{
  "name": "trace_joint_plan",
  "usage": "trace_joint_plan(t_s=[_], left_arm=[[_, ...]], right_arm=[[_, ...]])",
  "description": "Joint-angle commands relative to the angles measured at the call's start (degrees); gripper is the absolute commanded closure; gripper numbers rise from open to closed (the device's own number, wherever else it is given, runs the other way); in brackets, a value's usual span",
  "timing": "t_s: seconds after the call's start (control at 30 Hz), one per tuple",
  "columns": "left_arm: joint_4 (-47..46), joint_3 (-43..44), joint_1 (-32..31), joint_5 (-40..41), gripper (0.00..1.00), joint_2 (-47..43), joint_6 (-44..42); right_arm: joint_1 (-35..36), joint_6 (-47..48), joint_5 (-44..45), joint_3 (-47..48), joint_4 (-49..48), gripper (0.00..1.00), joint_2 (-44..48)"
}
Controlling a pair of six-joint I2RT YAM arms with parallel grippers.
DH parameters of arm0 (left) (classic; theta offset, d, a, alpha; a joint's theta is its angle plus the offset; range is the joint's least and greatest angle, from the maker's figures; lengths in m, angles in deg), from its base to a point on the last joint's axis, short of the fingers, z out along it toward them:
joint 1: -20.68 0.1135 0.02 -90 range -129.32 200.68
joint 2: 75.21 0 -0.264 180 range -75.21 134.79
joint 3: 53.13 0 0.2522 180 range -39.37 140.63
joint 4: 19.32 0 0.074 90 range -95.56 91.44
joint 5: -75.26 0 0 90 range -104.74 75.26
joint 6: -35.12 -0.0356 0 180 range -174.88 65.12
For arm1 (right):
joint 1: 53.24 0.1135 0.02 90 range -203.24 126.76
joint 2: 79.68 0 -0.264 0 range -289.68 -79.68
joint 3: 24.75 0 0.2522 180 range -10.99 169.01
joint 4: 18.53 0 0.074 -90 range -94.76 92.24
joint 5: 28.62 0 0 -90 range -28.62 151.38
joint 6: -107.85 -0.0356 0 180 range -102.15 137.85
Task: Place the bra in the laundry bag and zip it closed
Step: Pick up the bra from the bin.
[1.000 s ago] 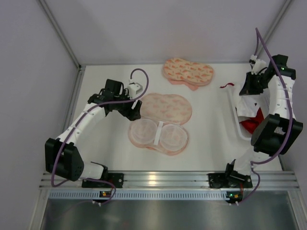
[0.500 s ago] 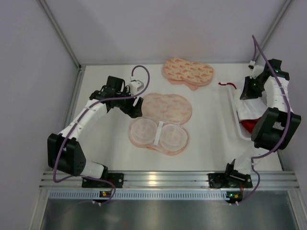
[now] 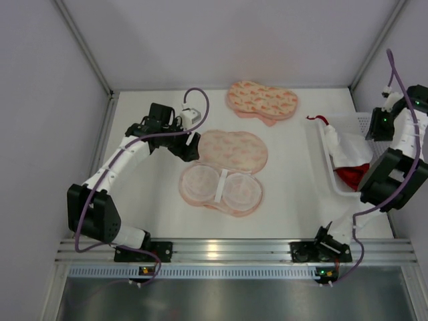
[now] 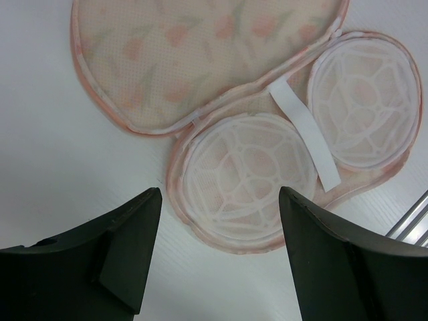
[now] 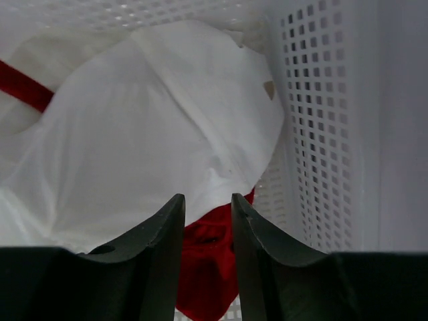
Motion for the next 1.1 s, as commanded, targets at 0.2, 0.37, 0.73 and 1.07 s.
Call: trace_joint_plan(t_s=[0.2, 0.37, 0.73, 1.07], left_arm=[[-0.38, 1.15, 0.20, 0.14, 0.23, -0.25, 0.02], [-0.46, 0.27, 0.20, 1.10, 0.23, -1.22, -0.51], [-0.46, -0.26, 0.20, 1.46, 0.23, -0.96, -0.86], [-0.46, 0.09, 0.29, 1.37, 0.23, -0.78, -1.03]], right_arm=[[-2.06, 3.73, 3.60, -0.34, -7.23, 0.66, -8.15], [-2.06, 3.20, 4.21, 2.12, -8.65, 0.61, -11.93], [-2.06, 3.64, 4.74, 8.10, -7.68, 0.73, -18.62], [-2.06, 5.31, 3.07, 8.54, -5.48, 1.00, -15.11]])
